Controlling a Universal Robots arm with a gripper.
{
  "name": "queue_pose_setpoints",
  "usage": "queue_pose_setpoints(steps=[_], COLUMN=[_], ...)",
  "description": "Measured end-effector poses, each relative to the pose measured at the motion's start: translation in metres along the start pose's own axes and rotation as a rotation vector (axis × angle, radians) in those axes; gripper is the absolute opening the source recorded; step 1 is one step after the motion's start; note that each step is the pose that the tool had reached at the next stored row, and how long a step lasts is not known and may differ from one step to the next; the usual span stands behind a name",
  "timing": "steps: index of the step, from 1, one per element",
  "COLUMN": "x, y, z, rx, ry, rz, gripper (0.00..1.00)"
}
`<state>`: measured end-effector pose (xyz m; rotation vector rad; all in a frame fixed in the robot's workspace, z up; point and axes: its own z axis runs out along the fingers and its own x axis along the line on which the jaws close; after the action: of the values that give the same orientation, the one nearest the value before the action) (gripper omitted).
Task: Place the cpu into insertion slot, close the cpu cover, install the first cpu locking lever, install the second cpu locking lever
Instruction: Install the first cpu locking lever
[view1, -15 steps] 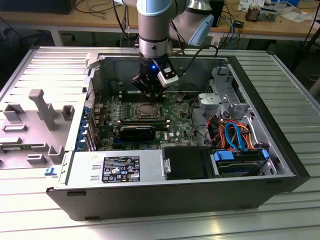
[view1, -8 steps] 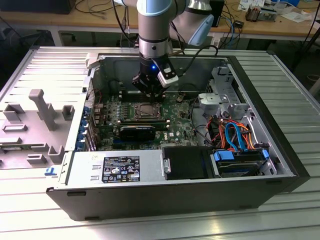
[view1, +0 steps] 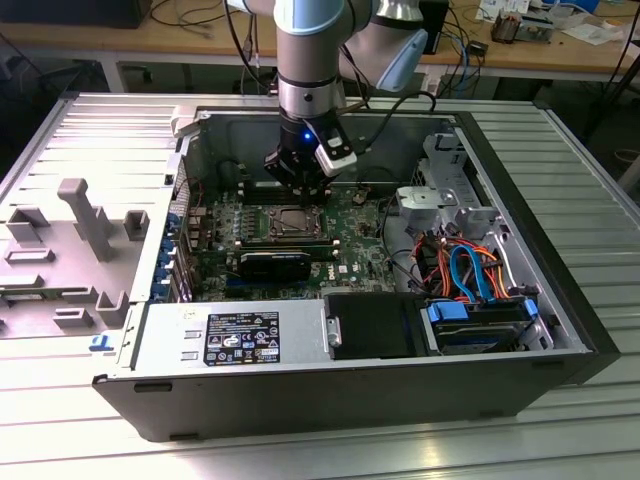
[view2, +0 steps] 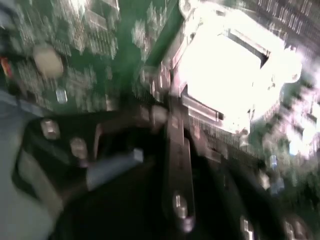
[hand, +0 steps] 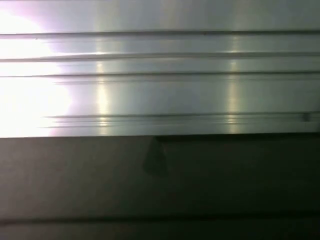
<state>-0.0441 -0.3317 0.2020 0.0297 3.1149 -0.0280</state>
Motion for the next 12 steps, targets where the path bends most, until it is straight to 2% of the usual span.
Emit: queue_pose_setpoints(steps=[12], x=[-0.0006], y=[-0.0001], z=[-0.0076], rx=[-0.0006], ry=[0.0001], rz=[0.000], gripper=[0.11])
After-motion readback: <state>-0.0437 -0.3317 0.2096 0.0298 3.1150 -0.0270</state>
